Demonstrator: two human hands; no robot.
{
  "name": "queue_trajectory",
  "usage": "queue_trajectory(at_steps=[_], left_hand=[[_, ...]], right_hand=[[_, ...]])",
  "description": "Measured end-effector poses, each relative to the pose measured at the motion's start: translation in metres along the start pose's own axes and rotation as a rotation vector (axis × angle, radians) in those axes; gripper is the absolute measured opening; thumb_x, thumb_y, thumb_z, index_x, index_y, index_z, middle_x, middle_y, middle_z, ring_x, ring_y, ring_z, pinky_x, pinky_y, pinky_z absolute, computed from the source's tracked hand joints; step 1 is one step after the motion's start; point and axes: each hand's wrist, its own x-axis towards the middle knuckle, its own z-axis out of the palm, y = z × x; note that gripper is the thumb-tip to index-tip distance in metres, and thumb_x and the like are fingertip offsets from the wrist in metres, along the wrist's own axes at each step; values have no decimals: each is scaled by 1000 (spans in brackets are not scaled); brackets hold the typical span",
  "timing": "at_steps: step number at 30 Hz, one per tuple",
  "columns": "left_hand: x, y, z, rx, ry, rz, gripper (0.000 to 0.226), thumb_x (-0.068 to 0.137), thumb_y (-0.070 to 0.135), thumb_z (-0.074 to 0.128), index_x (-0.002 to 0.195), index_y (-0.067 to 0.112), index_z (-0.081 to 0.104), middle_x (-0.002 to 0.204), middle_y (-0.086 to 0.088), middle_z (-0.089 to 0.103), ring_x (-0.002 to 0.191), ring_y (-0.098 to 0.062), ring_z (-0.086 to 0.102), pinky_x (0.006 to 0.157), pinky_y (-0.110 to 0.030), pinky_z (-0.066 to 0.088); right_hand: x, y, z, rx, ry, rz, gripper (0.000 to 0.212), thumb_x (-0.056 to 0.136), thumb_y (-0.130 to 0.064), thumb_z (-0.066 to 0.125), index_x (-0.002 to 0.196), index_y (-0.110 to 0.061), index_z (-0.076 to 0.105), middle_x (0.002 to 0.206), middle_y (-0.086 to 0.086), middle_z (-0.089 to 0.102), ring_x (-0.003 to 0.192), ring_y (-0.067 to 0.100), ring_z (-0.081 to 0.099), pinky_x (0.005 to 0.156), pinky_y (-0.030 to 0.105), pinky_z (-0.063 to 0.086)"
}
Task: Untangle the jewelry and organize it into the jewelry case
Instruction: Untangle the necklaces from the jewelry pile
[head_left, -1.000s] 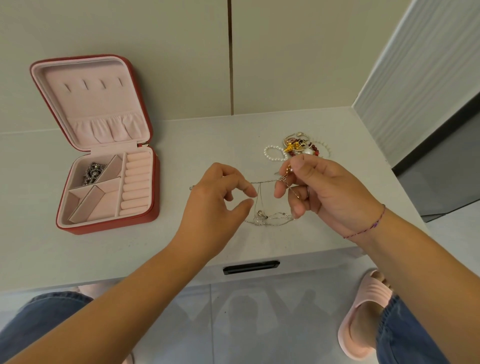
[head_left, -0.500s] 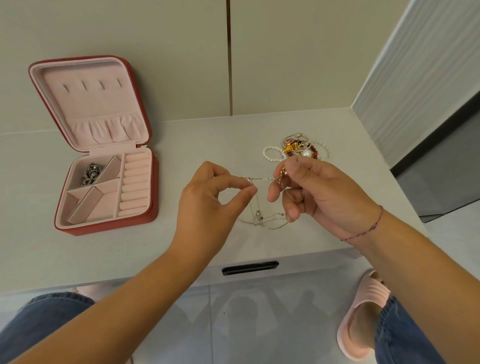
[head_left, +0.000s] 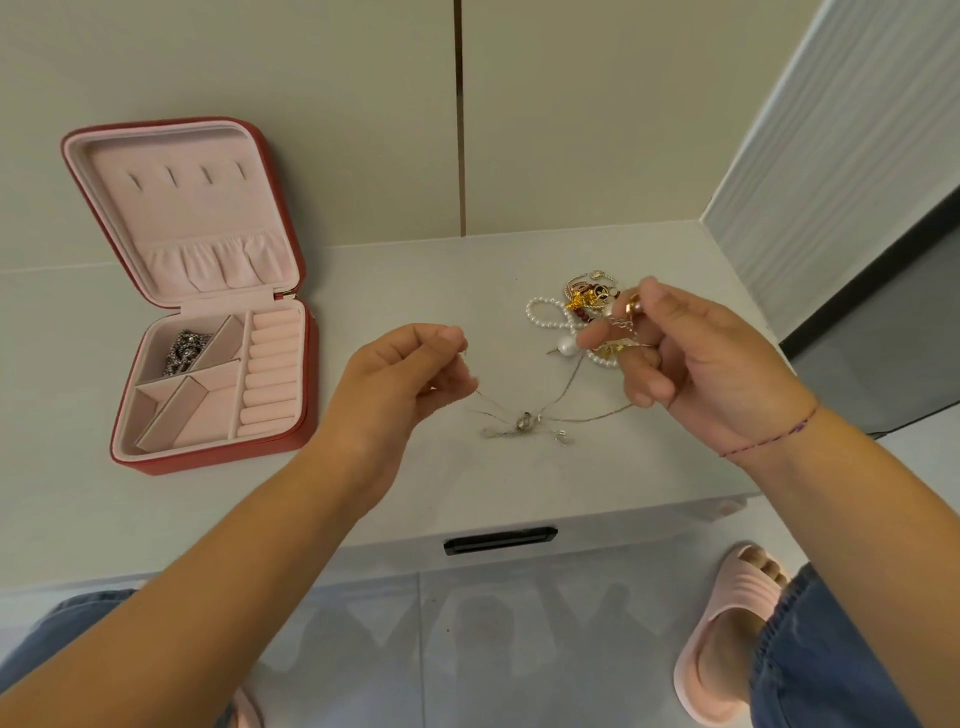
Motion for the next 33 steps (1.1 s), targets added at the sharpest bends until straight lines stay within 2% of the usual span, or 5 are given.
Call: queue_trajectory(at_steps=[6, 20, 25, 29, 33], left_hand=[[-3, 2, -6, 145, 48, 35, 17, 91, 22, 57, 91, 18, 73, 52, 15, 44, 50, -7, 32, 49, -18, 34], [-18, -7, -35, 193, 74, 43, 33, 75, 38, 62, 101, 25, 75, 49, 6, 26, 45, -11, 19, 41, -17, 19], [-20, -11, -37, 230, 92, 26, 19, 88, 27, 59, 98, 23, 75, 46, 7, 29, 43, -11, 20, 40, -15, 21], [-19, -8, -33, 245, 79, 40, 18, 79, 36, 64, 85, 25, 77, 49, 3, 33, 47, -14, 24, 43, -22, 23], [-15, -9, -31, 370, 115, 100, 16, 88, 24, 64, 77, 25, 76, 50, 2, 46, 45, -14, 37, 43, -18, 38]], right_hand=[[-5, -10, -15, 20, 45, 0, 24, 90, -33, 43, 81, -15, 56, 100, 13, 71, 32, 3, 24, 38, 16, 26], [-20, -30, -51, -36, 181, -60, 26, 94, -35, 40, 82, -17, 54, 115, 14, 67, 31, 1, 22, 38, 13, 25], [-19, -25, -47, -88, 140, -46, 25, 89, -35, 45, 80, -15, 57, 102, 12, 71, 34, 5, 26, 39, 16, 30], [-14, -5, -31, -382, 88, 3, 22, 88, -27, 52, 84, -6, 60, 83, 9, 72, 51, 14, 58, 54, 22, 53], [-9, 27, -21, -804, 25, 8, 13, 87, -21, 63, 83, -9, 66, 77, 0, 69, 66, 6, 62, 67, 16, 48]])
